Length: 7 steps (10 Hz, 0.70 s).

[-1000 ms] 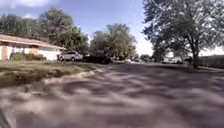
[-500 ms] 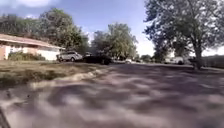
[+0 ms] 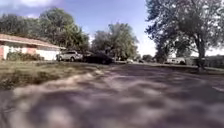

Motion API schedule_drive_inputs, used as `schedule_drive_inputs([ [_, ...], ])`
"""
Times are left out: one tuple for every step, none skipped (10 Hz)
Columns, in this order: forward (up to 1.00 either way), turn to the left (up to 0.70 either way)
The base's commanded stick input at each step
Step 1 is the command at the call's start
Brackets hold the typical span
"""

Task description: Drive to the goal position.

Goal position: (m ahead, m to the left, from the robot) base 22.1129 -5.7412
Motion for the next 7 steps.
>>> schedule_drive_inputs([
  [1.0, 0.0],
  [1.0, 0.0],
  [1.0, 0.0],
  [1.0, 0.0],
  [1.0, -0.01],
  [1.0, -0.16],
  [1.0, -0.4],
])
